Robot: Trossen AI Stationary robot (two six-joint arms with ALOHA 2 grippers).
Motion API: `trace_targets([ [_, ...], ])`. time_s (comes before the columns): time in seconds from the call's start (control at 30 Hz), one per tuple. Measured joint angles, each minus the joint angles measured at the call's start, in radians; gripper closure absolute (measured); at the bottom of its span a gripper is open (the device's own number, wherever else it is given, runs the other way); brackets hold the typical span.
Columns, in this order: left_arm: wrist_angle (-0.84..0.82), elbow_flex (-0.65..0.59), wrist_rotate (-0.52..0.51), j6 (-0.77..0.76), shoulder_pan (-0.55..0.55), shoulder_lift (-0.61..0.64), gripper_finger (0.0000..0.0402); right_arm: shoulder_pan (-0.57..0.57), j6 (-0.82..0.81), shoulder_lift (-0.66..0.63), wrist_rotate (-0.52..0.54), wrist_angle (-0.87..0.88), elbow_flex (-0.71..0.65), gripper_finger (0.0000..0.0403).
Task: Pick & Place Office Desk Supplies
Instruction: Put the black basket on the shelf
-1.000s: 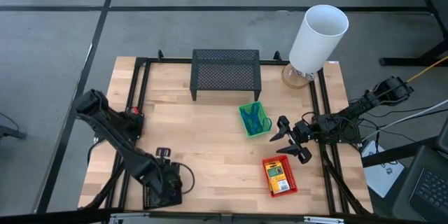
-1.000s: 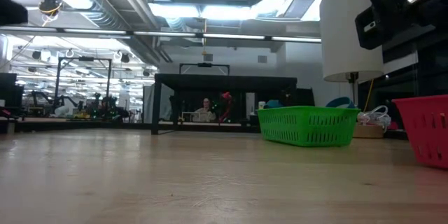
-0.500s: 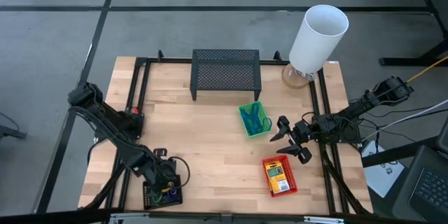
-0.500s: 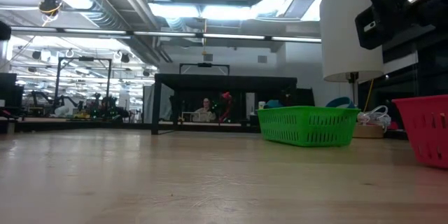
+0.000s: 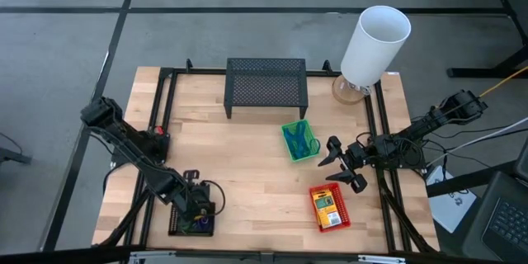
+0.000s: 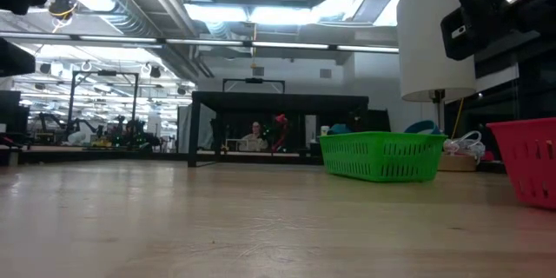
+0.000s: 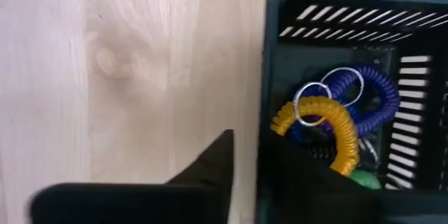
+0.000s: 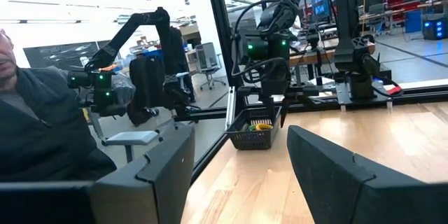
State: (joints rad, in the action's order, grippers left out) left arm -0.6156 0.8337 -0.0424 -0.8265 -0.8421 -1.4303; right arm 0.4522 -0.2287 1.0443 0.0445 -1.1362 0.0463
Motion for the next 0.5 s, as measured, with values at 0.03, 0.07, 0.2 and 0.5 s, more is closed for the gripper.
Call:
trace_targets([
  [0.03, 0.000, 0.000, -0.005, 0.000, 0.000, 0.000, 0.0344, 0.000, -0.003, 0.000, 0.000, 0.000, 0.000, 0.0174],
  [0.07, 0.000, 0.000, -0.013, -0.001, 0.000, 0.000, 0.0361, 0.000, -0.003, 0.000, 0.000, 0.000, 0.000, 0.0174],
  [0.2, 0.018, 0.000, -0.049, -0.001, 0.002, 0.000, 0.0394, 0.000, -0.003, 0.000, 0.000, 0.000, 0.000, 0.0174],
  [0.5, 0.023, 0.003, -0.123, 0.022, 0.171, 0.038, 0.0398, 0.000, -0.002, 0.000, 0.001, 0.000, 0.000, 0.0174],
])
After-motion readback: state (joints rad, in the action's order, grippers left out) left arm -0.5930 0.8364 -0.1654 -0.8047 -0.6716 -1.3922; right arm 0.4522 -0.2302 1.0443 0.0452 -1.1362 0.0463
